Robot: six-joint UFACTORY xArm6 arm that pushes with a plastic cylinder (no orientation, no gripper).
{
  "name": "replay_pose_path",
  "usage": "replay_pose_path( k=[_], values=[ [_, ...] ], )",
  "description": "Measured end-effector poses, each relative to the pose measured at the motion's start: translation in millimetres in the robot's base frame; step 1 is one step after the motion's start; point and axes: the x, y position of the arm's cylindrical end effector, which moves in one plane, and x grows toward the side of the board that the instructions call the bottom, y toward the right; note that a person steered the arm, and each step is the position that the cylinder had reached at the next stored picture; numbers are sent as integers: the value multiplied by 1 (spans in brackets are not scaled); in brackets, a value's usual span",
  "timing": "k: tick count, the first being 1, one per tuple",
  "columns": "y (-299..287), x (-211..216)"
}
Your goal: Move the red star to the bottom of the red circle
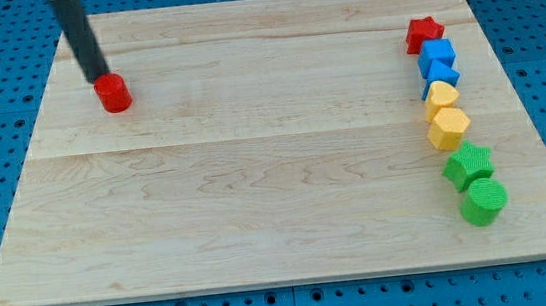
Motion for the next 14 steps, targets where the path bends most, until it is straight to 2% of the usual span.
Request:
replay_pose_path(
  k=[1,5,7,9,11,12,13,14],
  values=[
    [42,-14],
    [324,-128],
    [433,-122],
    [448,-73],
    [436,-72],
    [455,-64],
    [484,-54],
    [469,-26]
  ],
)
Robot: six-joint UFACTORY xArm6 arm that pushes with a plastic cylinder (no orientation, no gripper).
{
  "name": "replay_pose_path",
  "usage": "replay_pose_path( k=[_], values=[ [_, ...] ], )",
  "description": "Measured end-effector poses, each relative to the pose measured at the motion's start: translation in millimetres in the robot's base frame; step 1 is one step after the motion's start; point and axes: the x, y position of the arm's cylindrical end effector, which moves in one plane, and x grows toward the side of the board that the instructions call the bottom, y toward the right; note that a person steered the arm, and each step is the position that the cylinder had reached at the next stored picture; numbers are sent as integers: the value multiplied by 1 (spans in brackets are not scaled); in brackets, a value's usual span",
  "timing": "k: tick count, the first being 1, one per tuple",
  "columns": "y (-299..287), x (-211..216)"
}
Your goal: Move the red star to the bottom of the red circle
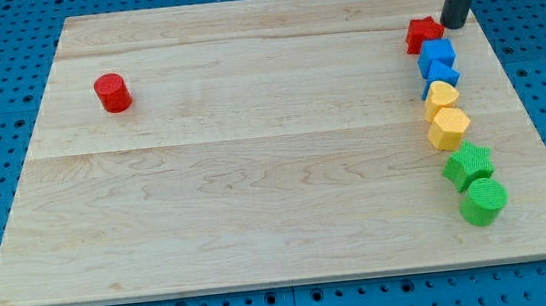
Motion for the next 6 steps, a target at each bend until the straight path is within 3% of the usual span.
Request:
replay_pose_path(
  k=[2,5,6],
  values=[
    [-90,4],
    [-98,24],
    [-168,45]
  ],
)
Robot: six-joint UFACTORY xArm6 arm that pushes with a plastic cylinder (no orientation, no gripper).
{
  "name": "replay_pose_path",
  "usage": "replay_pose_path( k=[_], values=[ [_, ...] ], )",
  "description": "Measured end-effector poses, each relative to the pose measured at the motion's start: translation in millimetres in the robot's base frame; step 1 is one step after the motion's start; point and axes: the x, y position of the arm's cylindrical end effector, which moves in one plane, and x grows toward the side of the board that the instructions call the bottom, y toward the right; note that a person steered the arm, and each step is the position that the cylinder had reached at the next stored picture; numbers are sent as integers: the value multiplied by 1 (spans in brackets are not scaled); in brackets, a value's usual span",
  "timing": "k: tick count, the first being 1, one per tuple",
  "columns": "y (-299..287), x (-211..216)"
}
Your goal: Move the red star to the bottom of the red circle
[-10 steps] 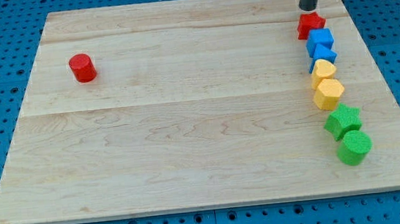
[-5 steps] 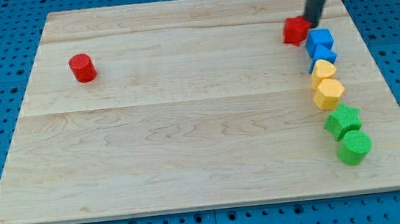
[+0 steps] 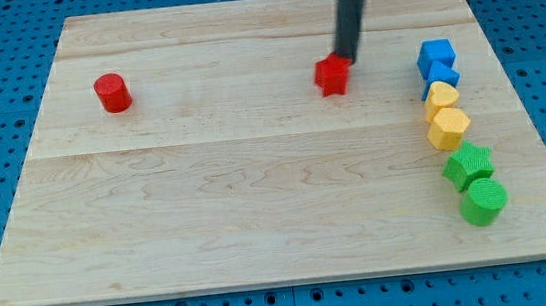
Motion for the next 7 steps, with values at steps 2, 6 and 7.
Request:
replay_pose_path(
  k=[2,6,7],
  values=[
    [-1,54],
    [-60,73],
    [-69,93]
  ],
)
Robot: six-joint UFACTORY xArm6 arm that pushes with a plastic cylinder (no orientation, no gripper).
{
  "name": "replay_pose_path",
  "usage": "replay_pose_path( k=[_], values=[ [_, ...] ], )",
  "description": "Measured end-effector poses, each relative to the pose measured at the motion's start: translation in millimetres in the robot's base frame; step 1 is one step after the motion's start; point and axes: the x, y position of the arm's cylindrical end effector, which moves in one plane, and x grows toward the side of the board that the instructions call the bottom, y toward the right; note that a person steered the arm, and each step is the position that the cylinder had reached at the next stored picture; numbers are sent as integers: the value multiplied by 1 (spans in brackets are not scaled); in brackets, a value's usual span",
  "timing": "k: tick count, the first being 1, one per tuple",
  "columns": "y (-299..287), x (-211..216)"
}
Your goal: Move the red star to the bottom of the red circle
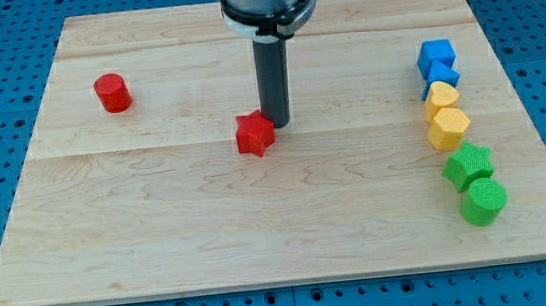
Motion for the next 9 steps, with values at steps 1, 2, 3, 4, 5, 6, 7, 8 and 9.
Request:
replay_pose_path(
  k=[1,2,3,4,5,6,7,8,9],
  values=[
    [0,10],
    [-12,10],
    [-14,22],
    [-41,22],
    [-79,22],
    [-80,44],
    [-98,56],
    [-125,50],
    [-137,30]
  ],
)
